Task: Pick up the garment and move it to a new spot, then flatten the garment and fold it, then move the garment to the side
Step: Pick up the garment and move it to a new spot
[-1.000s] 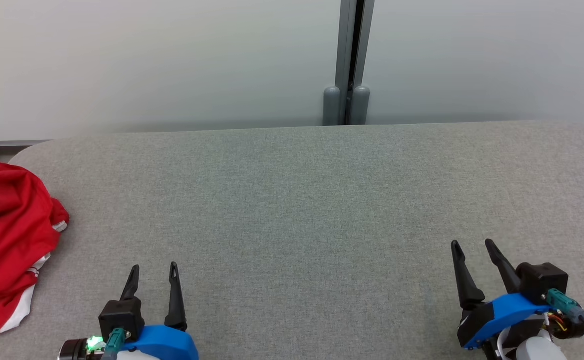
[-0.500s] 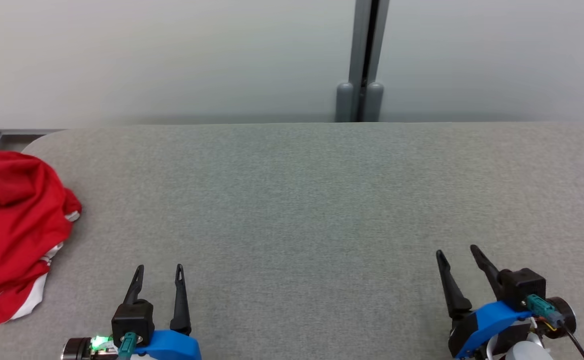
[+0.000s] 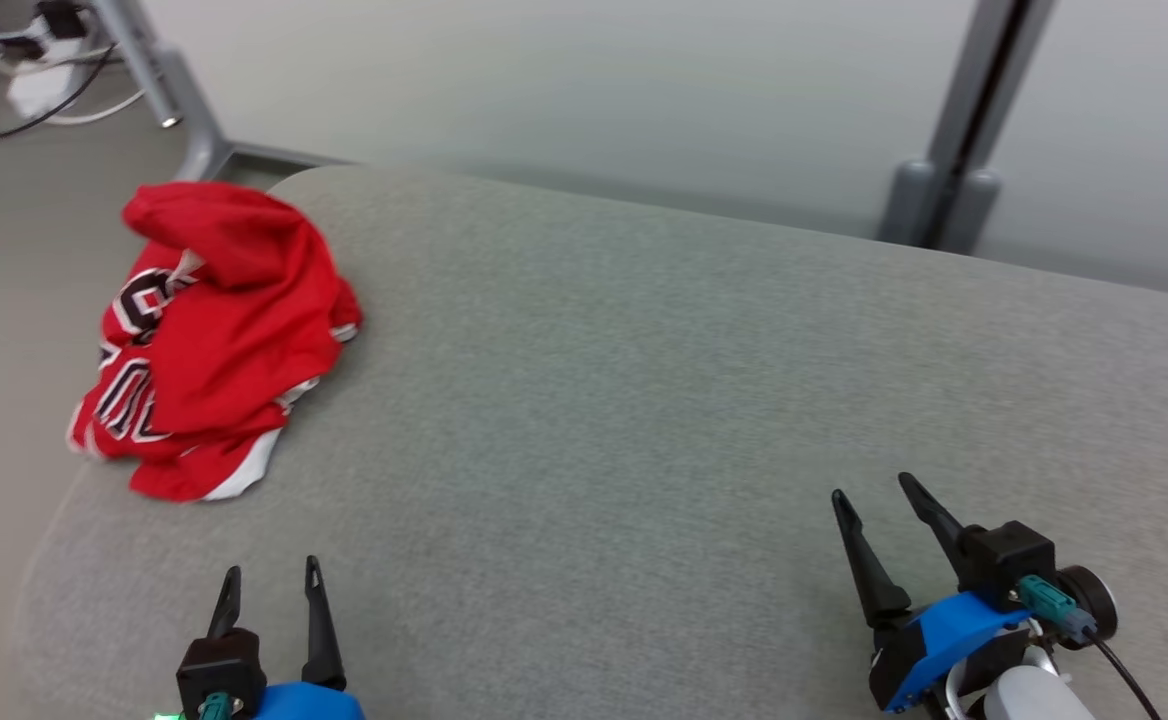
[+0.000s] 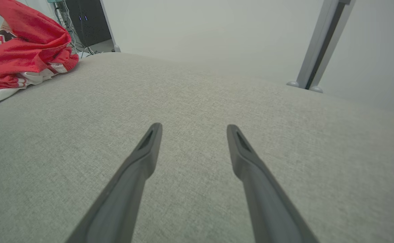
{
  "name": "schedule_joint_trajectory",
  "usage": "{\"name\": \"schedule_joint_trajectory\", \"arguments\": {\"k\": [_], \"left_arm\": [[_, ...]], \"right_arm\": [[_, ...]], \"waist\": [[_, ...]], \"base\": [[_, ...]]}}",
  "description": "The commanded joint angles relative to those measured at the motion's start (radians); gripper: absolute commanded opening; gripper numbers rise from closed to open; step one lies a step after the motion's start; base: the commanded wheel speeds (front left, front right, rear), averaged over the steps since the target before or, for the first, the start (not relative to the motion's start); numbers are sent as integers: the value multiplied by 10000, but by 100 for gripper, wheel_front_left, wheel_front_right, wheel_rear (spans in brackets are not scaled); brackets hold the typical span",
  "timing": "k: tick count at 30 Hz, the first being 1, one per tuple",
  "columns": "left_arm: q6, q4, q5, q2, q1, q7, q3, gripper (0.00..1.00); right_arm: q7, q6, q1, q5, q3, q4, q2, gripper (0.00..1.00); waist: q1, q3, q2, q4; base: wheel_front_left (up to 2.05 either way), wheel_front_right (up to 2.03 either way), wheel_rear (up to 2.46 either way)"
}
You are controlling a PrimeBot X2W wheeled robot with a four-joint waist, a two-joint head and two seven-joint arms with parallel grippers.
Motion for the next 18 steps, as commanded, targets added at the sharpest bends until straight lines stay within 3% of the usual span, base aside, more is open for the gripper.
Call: {"name": "schedule_joint_trajectory", "arguments": {"k": [1,8,14,18], "left_arm": [[59,-61,-31,-16,106,-28,90,100],[40,-160,-47,-23,291,-28,637,100],[-51,-454,-75,-13,-499,-28,1176,100],[-186,-636,63,280,-1464,-28,1649,100]], "right_arm": [[-33,1,-140,16,125,-14,-52,100],[-34,1,-390,115,706,20,-141,100],[-34,1,-561,153,889,-87,-495,100],[-34,1,-750,166,1018,-329,-857,100]], "waist": [[0,462,0,599],[0,673,0,1125],[0,1282,0,992],[0,1912,0,787]], "base": [[0,0,0],[0,0,0],[0,0,0],[0,0,0]]}}
